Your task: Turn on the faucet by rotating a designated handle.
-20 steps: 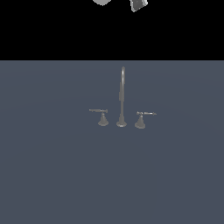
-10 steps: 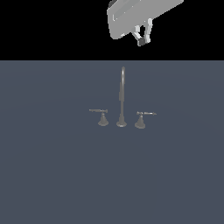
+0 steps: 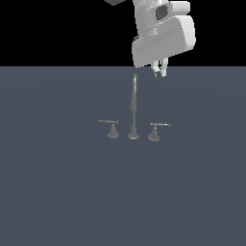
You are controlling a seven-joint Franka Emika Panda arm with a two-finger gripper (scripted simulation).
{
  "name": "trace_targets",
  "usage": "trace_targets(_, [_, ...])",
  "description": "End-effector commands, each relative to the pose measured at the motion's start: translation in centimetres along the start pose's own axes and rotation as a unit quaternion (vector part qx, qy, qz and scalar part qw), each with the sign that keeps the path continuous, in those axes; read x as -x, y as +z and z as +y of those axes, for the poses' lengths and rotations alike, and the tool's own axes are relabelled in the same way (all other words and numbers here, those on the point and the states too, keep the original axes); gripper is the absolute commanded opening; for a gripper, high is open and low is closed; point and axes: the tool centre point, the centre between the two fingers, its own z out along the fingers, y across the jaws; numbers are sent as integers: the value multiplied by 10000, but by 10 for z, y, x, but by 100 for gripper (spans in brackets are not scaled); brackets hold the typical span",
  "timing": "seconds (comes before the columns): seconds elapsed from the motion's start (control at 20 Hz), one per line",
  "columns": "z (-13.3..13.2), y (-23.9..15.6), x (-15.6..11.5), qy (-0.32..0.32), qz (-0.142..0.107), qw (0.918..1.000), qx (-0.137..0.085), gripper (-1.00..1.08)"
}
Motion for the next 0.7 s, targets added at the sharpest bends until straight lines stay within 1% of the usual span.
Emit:
trace_targets(0.0, [-9,19,-8,276,-46,9996,-35,-100])
trace_targets(0.2, [-22,49,-18,718,-150,9972,-115,-100])
trace_targets(0.35, [-31,72,-25,1058,-246,9939,-189,-100])
trace_targets(0.5, [-40,94,-31,1408,-359,9890,-274,-100])
trace_targets(0.65, [-48,117,-37,1768,-488,9824,-367,-100])
